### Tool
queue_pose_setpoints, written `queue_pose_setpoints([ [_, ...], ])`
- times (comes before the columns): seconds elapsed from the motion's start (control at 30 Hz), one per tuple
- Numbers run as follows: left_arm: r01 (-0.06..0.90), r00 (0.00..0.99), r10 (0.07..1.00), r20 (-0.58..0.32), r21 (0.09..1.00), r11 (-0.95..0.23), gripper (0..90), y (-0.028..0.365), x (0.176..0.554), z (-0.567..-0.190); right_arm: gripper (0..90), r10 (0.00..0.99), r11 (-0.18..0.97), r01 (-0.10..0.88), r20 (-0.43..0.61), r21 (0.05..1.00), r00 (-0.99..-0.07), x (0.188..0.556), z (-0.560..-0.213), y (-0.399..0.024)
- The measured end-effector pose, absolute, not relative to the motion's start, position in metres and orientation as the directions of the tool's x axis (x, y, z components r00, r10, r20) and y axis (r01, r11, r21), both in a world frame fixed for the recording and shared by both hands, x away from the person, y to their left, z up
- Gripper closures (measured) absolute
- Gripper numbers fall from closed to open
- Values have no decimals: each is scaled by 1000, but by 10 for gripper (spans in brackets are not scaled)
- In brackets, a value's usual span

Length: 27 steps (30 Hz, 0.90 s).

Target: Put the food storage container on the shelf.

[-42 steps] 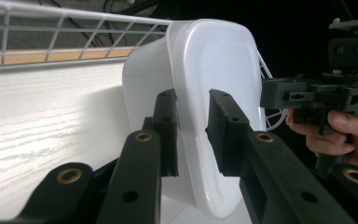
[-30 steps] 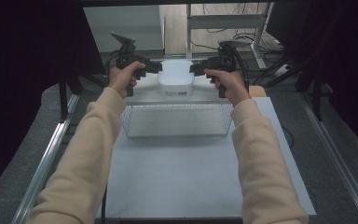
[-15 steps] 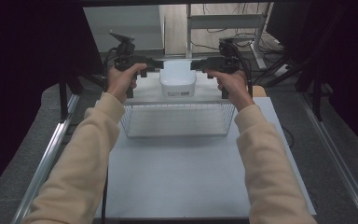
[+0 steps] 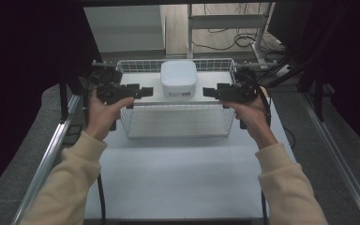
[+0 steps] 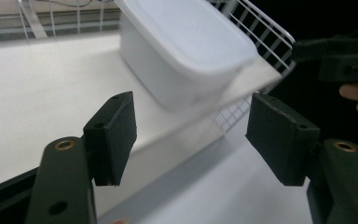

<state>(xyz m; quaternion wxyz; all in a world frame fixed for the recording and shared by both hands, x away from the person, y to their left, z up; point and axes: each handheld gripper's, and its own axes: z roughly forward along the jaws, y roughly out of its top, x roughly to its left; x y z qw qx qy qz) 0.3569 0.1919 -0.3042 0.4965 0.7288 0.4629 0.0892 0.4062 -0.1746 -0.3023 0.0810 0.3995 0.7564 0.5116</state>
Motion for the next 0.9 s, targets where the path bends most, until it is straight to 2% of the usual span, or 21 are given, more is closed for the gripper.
queue_pose_setpoints([
  [0.1,565,580,759,-296,817,-113,307,196,336,-318,270,692,186,468,223,864,-687,386,-312,-181],
  [0.4,567,536,806,-251,815,-123,301,213,291,-384,273,670,210,426,188,880,-718,336,-363,-203],
  [0.7,630,521,816,-251,758,-169,296,213,267,-444,279,685,243,487,207,839,-698,306,-429,-218],
  [0.9,645,506,829,-239,742,-179,296,215,265,-459,279,702,298,549,211,781,-681,305,-461,-219],
])
